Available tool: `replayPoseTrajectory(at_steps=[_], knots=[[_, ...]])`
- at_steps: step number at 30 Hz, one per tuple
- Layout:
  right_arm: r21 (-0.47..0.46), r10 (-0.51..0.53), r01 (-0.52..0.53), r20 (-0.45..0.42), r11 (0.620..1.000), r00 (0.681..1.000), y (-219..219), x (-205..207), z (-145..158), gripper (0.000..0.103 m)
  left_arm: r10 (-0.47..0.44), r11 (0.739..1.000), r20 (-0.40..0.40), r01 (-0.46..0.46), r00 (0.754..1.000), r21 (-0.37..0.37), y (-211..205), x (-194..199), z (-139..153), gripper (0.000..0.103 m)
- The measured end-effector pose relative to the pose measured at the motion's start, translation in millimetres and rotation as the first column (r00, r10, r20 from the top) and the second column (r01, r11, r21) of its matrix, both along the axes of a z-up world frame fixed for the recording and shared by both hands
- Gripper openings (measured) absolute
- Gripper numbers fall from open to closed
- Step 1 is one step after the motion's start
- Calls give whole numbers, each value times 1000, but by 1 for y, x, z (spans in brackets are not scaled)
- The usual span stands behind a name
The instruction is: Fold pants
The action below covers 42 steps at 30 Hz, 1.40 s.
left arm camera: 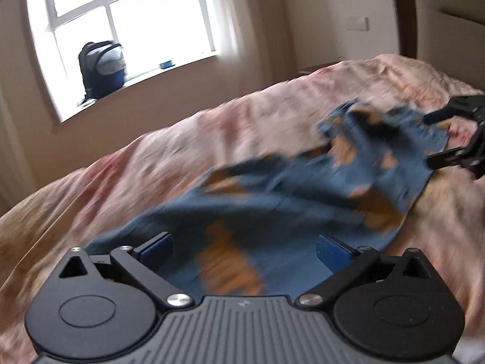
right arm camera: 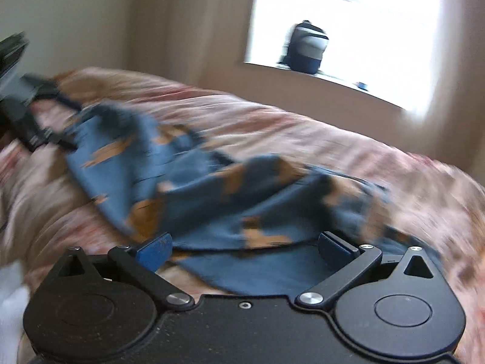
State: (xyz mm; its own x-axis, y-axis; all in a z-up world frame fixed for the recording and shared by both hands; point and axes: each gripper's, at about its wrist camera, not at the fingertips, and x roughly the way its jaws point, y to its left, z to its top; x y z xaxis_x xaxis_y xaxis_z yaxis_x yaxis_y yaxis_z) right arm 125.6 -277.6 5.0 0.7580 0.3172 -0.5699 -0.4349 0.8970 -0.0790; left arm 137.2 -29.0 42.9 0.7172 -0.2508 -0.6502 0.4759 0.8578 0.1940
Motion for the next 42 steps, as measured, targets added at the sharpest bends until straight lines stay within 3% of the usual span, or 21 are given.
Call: replayPoseTrajectory(at_steps=[5,7,10,15,19,22,23,27,29,33,34,35,36,39,41,42], knots=[[208,-158,171,-81,963,984,-51,19,-5,102,-159,987,9,159,987,-33,-80,6,4,103],[321,-196,239,-160,917,967,-76,26,-16,102,-237,971,33,236,971,21,-109,2,-1,103],[418,-215,303,-245,856,945,-104,32,-31,102,-332,935,75,318,940,155,-146,-10,-19,103],[508,-201,293,-229,810,952,-121,36,-33,102,-377,898,70,346,924,271,-185,-16,-44,99],[581,-139,249,-229,775,964,-122,40,-32,102,-385,884,34,358,922,300,-197,-12,-55,75],[589,-137,263,-250,764,959,-122,43,-36,102,-389,882,-2,374,921,287,-198,-6,-57,47],[588,-145,274,-257,761,955,-122,43,-36,102,-388,882,-19,377,922,284,-199,-4,-58,43],[618,-172,316,-282,720,944,-125,47,-44,97,-362,895,-73,369,929,251,-200,5,-59,31],[637,-176,328,-291,698,940,-127,49,-45,93,-340,901,-95,353,936,254,-201,10,-60,30],[684,-189,391,-353,617,916,-133,59,-53,91,-296,917,-136,321,945,235,-202,18,-61,29],[696,-196,409,-368,590,909,-135,61,-54,91,-288,923,-146,315,946,222,-201,20,-60,22],[707,-202,425,-381,566,902,-137,62,-55,90,-279,927,-149,307,949,214,-200,21,-60,7],[715,-212,443,-394,540,894,-138,65,-55,87,-271,931,-149,298,951,210,-200,22,-59,4],[725,-255,509,-441,463,861,-143,71,-57,61,-252,944,-145,276,957,181,-197,24,-55,2],[724,-280,556,-480,408,831,-148,75,-61,39,-248,951,-138,268,959,155,-193,22,-51,1],[718,-296,579,-498,386,815,-150,76,-63,34,-252,952,-130,269,959,145,-191,21,-49,1]])
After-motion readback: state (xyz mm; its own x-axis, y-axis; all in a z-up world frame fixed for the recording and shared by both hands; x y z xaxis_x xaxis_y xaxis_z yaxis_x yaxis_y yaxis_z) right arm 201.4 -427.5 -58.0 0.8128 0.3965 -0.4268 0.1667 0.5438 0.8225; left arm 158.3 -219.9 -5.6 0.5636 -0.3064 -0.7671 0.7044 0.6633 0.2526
